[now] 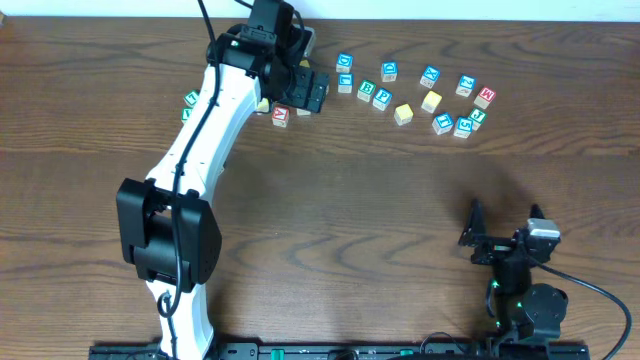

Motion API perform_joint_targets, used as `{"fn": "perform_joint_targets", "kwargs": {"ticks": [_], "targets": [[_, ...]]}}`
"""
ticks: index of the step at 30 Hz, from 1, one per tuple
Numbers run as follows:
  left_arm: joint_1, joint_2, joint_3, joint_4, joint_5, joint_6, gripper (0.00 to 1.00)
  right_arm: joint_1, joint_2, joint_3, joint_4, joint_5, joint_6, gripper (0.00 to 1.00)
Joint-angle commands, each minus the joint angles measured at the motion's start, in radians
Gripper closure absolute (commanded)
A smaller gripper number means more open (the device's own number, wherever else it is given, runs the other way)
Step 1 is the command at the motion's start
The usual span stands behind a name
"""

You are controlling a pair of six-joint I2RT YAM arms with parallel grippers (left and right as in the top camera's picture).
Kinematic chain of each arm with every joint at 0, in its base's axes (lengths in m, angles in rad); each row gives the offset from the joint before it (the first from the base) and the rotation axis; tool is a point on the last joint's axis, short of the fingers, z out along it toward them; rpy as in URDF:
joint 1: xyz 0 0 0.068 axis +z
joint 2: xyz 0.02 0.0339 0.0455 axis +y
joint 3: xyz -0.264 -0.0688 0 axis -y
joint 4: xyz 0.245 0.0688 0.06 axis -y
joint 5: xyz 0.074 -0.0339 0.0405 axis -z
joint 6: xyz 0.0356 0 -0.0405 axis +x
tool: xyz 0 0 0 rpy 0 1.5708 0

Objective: Spell out NEURIPS

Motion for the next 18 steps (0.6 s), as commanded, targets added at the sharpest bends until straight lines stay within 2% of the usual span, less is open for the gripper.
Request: {"fn": "perform_joint_targets", "kwargs": {"ticks": [1,4,10,15,18], "targets": [[0.0,-0.006,0.025,-0.004,-0.039,-0.026,0.0,0.005,0.0,0.018,-0.005,-0.142,0.002,0.01],[-0.001,-0.006,0.047,-0.006,-0.092,-0.048,0.0,0.005,0.045,0.077,-0.027,-0.148,0.002,0.01],[-0.004,-0.006,0.173,-0.016,-0.132,-0.089,0.0,0.003,0.379,0.365,-0.084,-0.165,-0.037,0.01],[-0.009,-0.005,0.281,-0.039,-0.142,-0.104,0.09,0.004,0.723,0.684,-0.262,-0.2,-0.063,0.01],[-0.009,-0.005,0.332,-0.051,-0.188,-0.123,0.09,0.004,0.901,0.867,-0.385,-0.204,-0.063,0.01]]}}
